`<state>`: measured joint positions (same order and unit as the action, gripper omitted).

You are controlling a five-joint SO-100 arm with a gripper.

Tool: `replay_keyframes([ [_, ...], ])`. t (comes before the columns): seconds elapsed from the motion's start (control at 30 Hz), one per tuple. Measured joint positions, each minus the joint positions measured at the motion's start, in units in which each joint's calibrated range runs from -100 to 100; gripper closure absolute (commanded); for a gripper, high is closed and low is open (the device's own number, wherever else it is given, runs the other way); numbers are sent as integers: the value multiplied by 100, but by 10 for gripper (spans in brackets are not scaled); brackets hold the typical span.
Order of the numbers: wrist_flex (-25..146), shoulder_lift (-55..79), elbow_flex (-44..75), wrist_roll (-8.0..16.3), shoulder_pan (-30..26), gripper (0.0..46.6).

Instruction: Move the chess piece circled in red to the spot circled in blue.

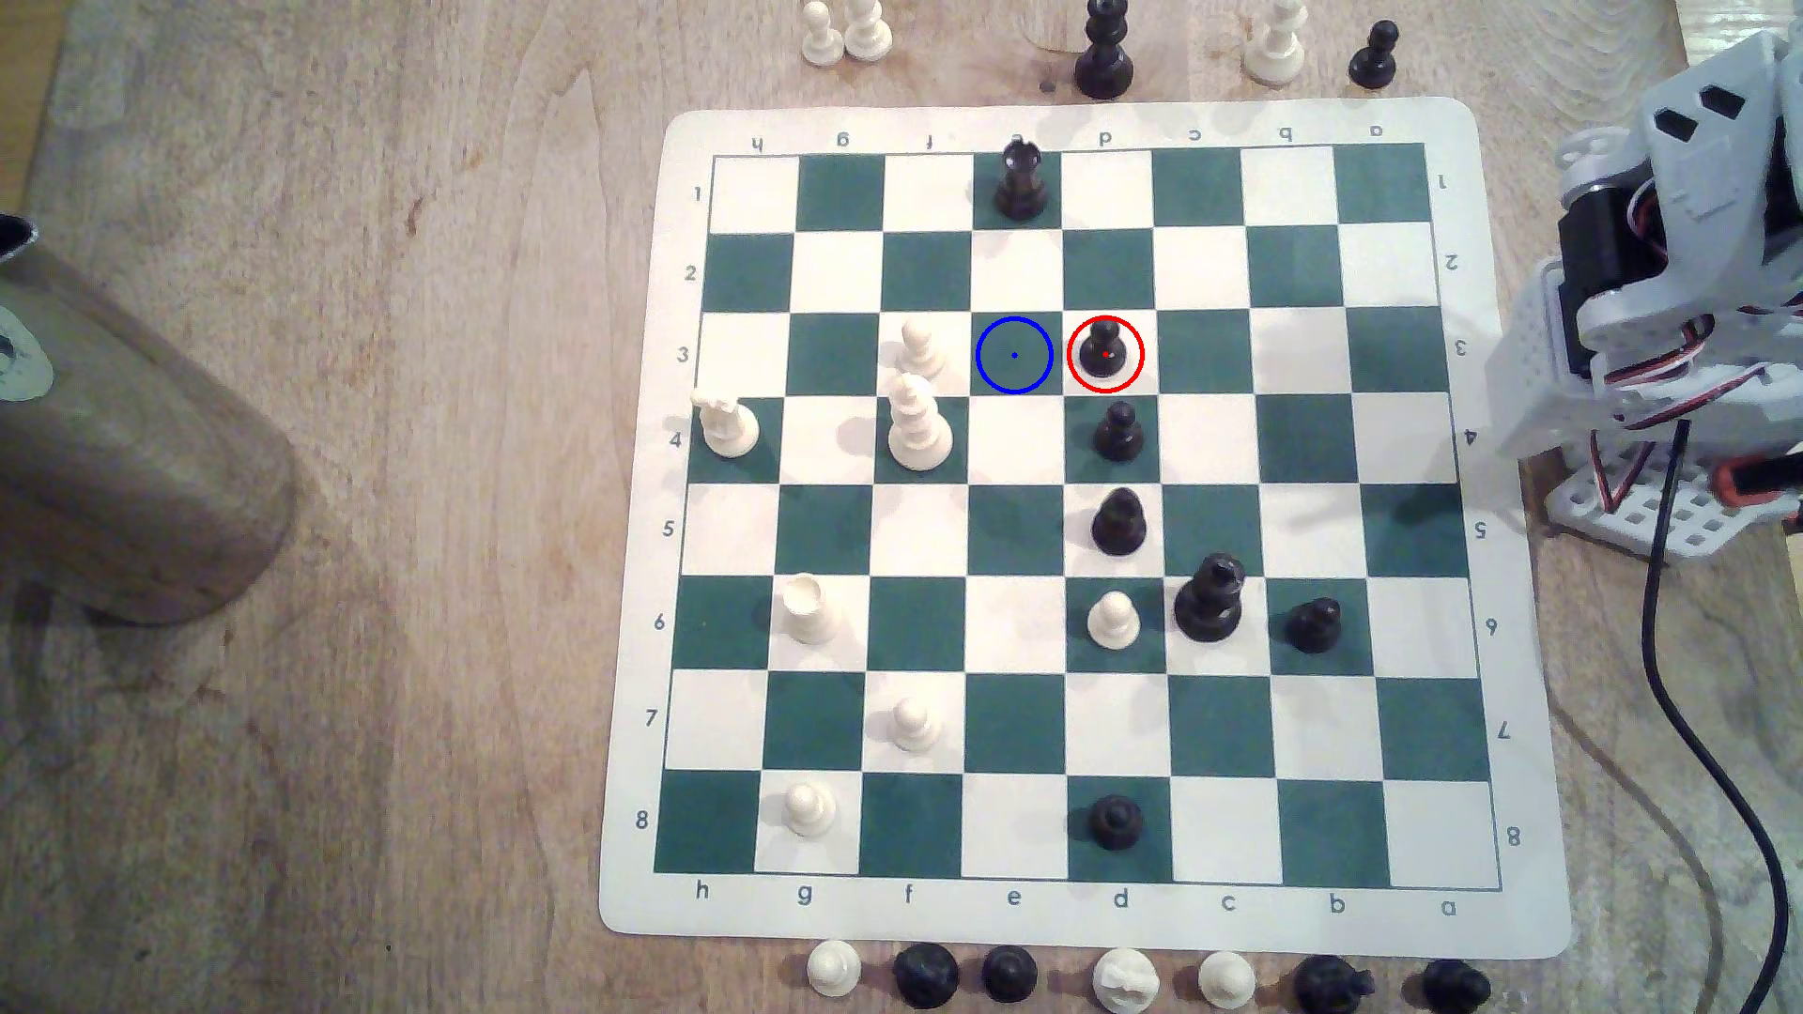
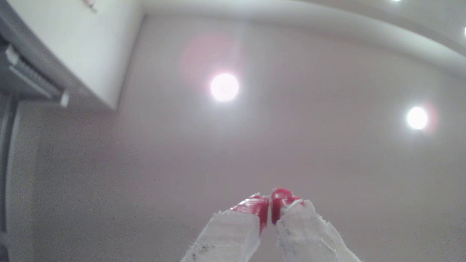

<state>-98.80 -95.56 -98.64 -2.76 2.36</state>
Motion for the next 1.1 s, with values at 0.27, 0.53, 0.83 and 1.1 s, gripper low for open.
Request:
replay_keyframes([
  [0.27, 829, 0, 154, 0, 0, 464],
  [0.53, 4000, 0, 1789, 0, -221, 464],
  [0.83, 8454, 0, 3787, 39, -118, 464],
  [1.1, 12135, 8, 4654, 49, 243, 464],
])
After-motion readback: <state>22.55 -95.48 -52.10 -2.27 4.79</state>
